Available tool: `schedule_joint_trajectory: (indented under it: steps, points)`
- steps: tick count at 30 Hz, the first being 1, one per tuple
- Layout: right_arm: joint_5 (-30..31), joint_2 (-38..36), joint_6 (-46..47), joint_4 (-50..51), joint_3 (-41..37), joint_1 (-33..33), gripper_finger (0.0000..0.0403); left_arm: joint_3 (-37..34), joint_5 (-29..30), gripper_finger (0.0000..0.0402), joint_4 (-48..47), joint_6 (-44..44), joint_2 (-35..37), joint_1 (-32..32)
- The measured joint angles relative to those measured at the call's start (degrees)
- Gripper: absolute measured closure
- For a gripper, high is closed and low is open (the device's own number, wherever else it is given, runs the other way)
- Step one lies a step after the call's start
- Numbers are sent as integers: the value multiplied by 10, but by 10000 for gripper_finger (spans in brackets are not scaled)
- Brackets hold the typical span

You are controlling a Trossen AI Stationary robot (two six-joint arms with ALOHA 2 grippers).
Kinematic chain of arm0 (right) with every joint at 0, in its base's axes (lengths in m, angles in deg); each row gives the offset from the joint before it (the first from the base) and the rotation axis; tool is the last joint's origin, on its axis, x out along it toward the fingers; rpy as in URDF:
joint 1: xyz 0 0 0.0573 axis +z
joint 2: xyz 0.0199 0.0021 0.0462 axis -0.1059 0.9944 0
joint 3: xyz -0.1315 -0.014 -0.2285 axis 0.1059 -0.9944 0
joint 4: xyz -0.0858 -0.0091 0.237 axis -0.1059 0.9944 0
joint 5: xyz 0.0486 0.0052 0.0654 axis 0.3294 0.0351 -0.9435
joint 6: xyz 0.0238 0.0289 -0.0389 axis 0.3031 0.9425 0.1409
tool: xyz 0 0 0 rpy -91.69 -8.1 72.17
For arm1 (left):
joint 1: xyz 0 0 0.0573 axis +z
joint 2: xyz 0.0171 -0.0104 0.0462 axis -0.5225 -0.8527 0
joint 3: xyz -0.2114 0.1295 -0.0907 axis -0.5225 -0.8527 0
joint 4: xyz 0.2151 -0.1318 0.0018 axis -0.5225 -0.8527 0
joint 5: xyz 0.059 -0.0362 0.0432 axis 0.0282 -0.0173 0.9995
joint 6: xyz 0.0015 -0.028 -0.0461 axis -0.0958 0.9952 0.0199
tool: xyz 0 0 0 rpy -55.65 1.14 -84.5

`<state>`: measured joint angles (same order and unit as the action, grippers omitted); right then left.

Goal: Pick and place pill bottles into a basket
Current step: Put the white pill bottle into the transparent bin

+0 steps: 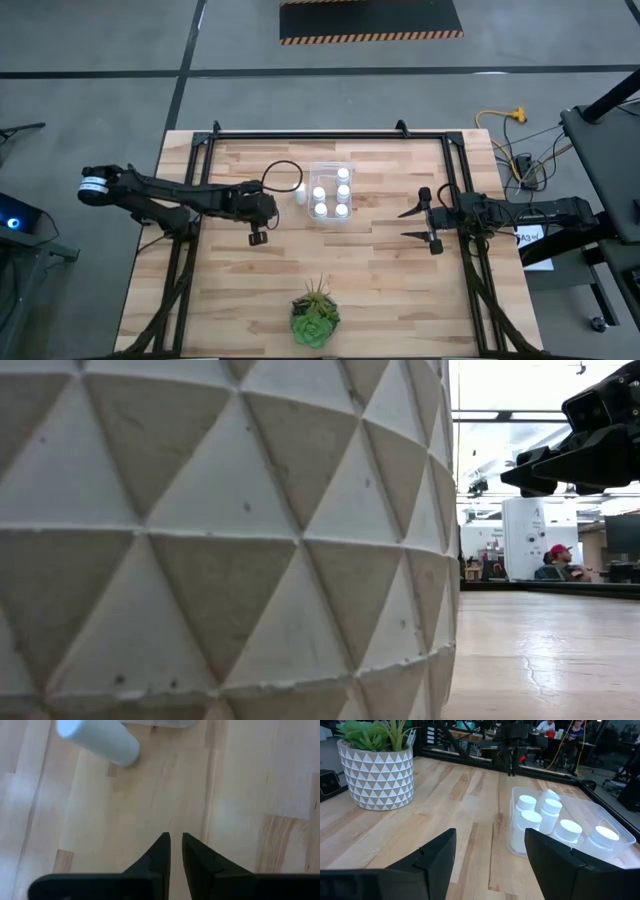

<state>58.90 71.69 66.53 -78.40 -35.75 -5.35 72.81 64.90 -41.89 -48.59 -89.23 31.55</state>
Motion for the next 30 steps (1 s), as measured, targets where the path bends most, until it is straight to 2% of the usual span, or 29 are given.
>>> schedule_joint_trajectory:
  steps: [6,12,24,30]
  points:
    - [0,0,0,0,0,0,177,0,8,370,1,-2,0,0]
    - [0,0,0,0,0,0,177,0,53,357,4,-28,0,0]
    - [0,0,0,0,0,0,177,0,77,223,93,-96,0,0]
    - [0,0,0,0,0,0,177,0,90,183,122,-113,-1,4]
